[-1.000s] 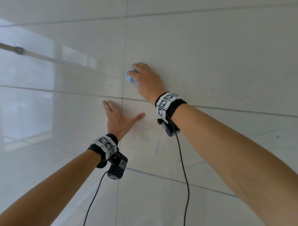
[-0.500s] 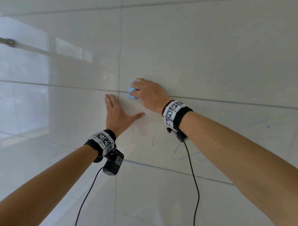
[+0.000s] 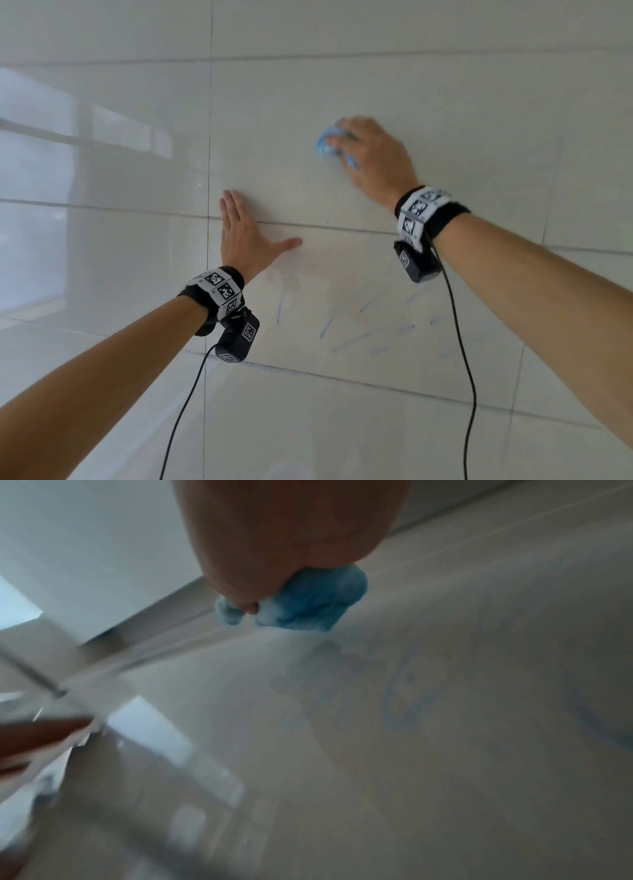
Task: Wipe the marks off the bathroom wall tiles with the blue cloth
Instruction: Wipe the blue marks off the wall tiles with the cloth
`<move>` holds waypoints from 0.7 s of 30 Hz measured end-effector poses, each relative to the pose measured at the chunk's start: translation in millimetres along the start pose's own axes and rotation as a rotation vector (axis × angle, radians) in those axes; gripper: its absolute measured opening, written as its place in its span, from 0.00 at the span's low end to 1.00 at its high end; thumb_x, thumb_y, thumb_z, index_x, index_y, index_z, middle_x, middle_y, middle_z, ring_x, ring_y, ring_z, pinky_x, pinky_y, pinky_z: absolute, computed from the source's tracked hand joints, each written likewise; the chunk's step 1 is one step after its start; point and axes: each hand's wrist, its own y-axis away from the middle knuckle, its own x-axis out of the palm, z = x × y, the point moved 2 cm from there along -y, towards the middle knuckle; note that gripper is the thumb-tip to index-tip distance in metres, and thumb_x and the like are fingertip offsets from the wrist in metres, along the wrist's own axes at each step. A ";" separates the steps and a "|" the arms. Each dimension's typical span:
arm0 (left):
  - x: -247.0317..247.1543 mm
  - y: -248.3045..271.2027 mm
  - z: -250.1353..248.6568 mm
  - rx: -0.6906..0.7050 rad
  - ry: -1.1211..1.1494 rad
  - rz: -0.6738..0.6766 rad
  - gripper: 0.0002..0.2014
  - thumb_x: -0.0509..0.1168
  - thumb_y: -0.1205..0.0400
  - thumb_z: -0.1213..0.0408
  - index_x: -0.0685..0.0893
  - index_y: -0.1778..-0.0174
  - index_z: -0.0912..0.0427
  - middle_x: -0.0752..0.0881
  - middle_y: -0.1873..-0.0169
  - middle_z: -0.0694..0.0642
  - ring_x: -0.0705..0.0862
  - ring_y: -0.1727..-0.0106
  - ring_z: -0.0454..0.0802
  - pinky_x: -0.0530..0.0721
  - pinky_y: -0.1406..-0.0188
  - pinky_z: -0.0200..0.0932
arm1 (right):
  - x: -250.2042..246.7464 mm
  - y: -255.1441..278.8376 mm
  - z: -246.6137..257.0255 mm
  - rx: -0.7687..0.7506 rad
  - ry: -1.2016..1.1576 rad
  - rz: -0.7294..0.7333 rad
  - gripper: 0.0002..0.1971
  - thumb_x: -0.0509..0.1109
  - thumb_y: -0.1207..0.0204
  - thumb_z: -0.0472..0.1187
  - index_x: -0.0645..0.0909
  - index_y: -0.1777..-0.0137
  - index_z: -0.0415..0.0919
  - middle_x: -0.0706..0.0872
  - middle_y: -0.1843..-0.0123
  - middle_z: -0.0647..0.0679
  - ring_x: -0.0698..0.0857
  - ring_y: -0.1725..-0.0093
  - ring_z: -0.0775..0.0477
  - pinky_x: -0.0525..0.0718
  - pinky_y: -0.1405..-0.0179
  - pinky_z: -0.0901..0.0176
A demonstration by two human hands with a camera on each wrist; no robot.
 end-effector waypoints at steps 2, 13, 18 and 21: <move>-0.4 -6.4 -6.7 0.009 -0.012 0.005 0.80 0.80 0.37 0.27 0.35 0.09 0.69 0.36 0.08 0.63 0.35 0.07 0.58 0.43 0.07 0.53 | -16.2 -35.1 -20.4 0.152 0.013 -0.072 0.16 0.66 0.20 0.37 0.88 0.36 0.47 0.86 0.31 0.44 0.82 0.30 0.39 0.86 0.43 0.49; 4.0 -14.0 -0.5 0.051 -0.035 -0.003 0.79 0.78 0.37 0.25 0.36 0.09 0.67 0.35 0.08 0.61 0.35 0.07 0.56 0.44 0.07 0.52 | 52.9 -56.6 12.2 0.160 -0.038 0.060 0.17 0.67 0.24 0.33 0.88 0.39 0.47 0.85 0.34 0.44 0.81 0.32 0.38 0.84 0.41 0.48; 3.5 -11.3 0.0 0.053 -0.076 -0.011 0.78 0.77 0.36 0.24 0.37 0.09 0.68 0.37 0.08 0.62 0.36 0.07 0.57 0.45 0.07 0.52 | 70.7 3.5 60.2 -0.064 -0.058 0.136 0.16 0.79 0.32 0.30 0.91 0.45 0.44 0.89 0.39 0.43 0.87 0.36 0.37 0.89 0.49 0.51; 4.1 -7.2 -1.3 0.065 -0.082 -0.014 0.76 0.77 0.34 0.26 0.38 0.09 0.69 0.38 0.08 0.63 0.37 0.07 0.57 0.45 0.07 0.53 | 65.9 35.6 72.0 -0.221 -0.056 0.261 0.17 0.82 0.35 0.30 0.91 0.45 0.41 0.90 0.40 0.42 0.89 0.37 0.37 0.89 0.47 0.51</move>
